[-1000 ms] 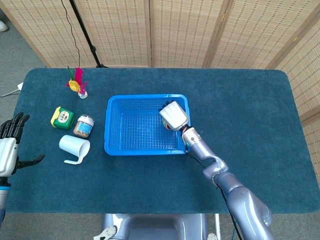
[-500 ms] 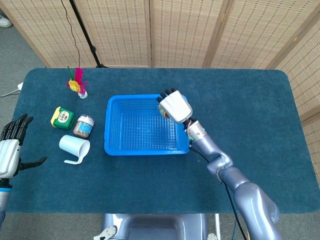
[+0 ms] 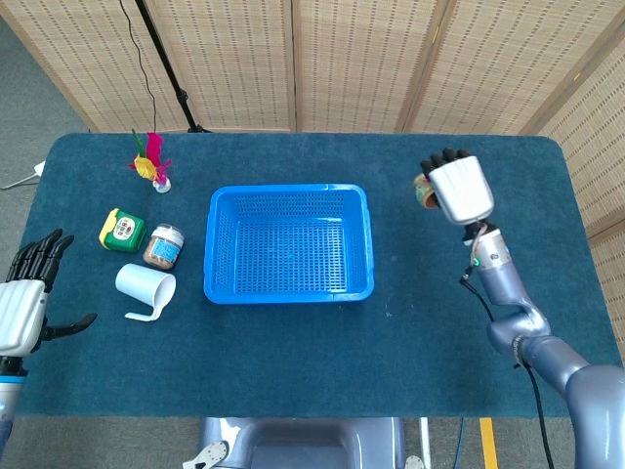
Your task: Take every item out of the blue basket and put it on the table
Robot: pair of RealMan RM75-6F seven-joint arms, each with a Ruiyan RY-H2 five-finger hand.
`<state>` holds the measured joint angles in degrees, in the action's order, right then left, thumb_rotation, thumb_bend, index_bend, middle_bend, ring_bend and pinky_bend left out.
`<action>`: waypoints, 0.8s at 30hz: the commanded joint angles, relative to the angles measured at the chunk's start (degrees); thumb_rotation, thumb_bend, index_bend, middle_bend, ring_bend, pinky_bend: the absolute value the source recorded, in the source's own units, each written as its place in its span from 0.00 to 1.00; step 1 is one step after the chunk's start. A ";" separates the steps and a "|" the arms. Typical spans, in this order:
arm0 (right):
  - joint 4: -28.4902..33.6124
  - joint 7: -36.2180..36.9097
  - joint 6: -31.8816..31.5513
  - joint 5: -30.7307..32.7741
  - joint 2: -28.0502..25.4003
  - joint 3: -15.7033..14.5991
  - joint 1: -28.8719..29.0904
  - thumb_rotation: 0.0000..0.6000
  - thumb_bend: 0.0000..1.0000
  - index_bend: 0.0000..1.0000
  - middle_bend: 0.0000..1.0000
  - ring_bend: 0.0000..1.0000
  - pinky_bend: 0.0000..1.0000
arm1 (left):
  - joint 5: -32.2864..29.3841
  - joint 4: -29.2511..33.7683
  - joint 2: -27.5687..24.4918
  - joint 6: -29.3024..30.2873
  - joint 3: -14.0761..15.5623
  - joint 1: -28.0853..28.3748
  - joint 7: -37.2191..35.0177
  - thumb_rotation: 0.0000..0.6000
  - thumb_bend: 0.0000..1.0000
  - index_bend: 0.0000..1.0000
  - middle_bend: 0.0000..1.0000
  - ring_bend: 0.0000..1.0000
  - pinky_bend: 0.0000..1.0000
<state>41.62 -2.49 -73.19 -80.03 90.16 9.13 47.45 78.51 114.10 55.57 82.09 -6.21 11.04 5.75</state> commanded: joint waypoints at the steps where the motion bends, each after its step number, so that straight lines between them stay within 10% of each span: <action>1: 1.36 1.00 0.22 0.33 -1.80 -2.56 -4.50 1.00 0.40 0.59 0.58 0.49 0.61 | 0.36 -0.02 0.25 0.37 0.43 -0.41 0.59 1.00 0.06 0.00 0.00 0.00 0.00; 10: -0.88 5.07 0.91 -1.16 2.03 -4.79 -8.36 1.00 0.38 0.54 0.55 0.47 0.59 | 3.59 0.45 0.95 2.51 2.33 -2.33 1.36 1.00 0.06 0.00 0.00 0.00 0.00; 14: 0.09 8.13 2.23 -1.96 2.59 -5.27 -8.64 1.00 0.01 0.13 0.18 0.15 0.29 | 3.99 0.27 1.15 2.90 2.53 -2.73 1.24 1.00 0.06 0.00 0.00 0.00 0.00; 18: 8.52 7.09 11.91 1.98 -1.65 -4.54 -8.28 1.00 0.00 0.00 0.00 0.00 0.02 | 4.55 0.13 1.10 3.11 2.87 -3.14 0.84 1.00 0.06 0.00 0.00 0.00 0.00; 24: 25.23 4.52 11.44 6.59 -10.35 -0.90 -10.56 1.00 0.00 0.00 0.00 0.00 0.00 | 5.96 -0.86 1.73 3.58 4.15 -4.23 0.46 1.00 0.06 0.00 0.00 0.00 0.00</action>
<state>57.71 3.93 -61.75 -76.73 85.49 6.01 38.45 84.18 113.56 57.06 85.56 -2.38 7.08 6.34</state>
